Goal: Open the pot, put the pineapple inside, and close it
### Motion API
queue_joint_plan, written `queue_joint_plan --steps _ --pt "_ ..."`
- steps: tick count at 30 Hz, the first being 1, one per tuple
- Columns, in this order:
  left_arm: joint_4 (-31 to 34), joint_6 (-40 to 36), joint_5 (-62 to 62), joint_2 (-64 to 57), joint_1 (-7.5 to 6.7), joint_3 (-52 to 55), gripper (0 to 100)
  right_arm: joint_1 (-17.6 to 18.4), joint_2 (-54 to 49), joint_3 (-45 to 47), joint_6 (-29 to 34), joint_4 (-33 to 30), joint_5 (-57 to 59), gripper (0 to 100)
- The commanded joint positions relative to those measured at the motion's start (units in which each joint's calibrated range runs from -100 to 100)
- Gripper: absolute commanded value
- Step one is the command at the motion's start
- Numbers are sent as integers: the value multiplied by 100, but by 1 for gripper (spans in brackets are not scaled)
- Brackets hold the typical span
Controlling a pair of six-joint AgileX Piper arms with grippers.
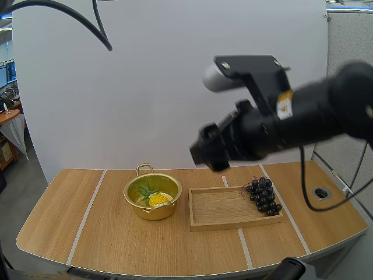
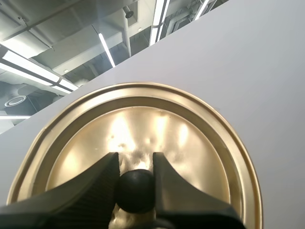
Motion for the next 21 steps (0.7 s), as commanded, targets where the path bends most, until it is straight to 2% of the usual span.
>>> queue_joint_plan --steps 1,12,13,14,18,19,21 --pt "-5 -65 -208 2 -11 -42 0 -137 -873 504 0 -31 338 100" --pt "-5 -65 -208 2 -11 -42 0 -410 -2009 956 0 -158 905 100" --pt "-5 -65 -208 2 -11 -42 0 -430 -2058 973 0 -158 974 90" --pt "-5 -65 -208 2 -11 -42 0 -452 -2115 1004 0 -113 1034 75" --pt "-5 -65 -208 2 -11 -42 0 -534 -2294 1155 0 37 1034 8" --pt "-5 -65 -208 2 -11 -42 0 -559 -2352 1206 0 57 1034 0" --pt "-5 -65 -208 2 -11 -42 0 -587 -2453 1271 0 0 1034 0"
